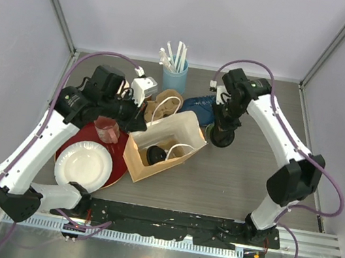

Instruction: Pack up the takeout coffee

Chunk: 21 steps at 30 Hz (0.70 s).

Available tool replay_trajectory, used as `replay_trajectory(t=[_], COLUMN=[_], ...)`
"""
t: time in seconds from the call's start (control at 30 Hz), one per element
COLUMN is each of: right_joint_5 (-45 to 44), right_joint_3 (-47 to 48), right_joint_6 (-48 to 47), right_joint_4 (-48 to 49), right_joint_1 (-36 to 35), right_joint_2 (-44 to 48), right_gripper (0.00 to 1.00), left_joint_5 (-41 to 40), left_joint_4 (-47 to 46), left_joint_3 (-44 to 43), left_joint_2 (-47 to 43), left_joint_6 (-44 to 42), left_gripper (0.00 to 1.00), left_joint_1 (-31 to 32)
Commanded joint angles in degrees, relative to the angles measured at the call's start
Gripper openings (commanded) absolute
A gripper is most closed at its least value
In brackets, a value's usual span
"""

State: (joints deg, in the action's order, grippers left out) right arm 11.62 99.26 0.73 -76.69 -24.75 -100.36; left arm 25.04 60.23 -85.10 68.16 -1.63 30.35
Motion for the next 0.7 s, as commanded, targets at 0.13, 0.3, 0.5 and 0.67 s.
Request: replay_trajectory(t=[0.13,0.3,0.5,0.67], right_joint_5=[-1.7,1.8,10.0,14.8], right_joint_3=[-2.7,-11.4,-16.7,-19.3], right_joint_6=[10.6,12.8,13.4,13.3], right_joint_4=[-9.6,-9.5,-9.6,-9.6], right_joint_1=[-1.0,-1.3,-1.9,-4.5], right_joint_2=[9.4,15.4,19.0,19.4], right_gripper=[0.01,0.01,0.01,0.01], left_joint_5=[0.7,1.8,2.9,3.6], left_joint_4=[-1.6,-0.2,0.0,0.2], left_joint_3=[-2.7,-3.8,-5.4,-5.5], left_joint_2=[0.8,2.1,4.2,4.8], left_joint_6=[1.4,0.0,-1.2,-1.4], left_gripper=[0.0,0.0,0.0,0.0], left_joint_1=[-0.6,-1.3,-1.7,-2.0])
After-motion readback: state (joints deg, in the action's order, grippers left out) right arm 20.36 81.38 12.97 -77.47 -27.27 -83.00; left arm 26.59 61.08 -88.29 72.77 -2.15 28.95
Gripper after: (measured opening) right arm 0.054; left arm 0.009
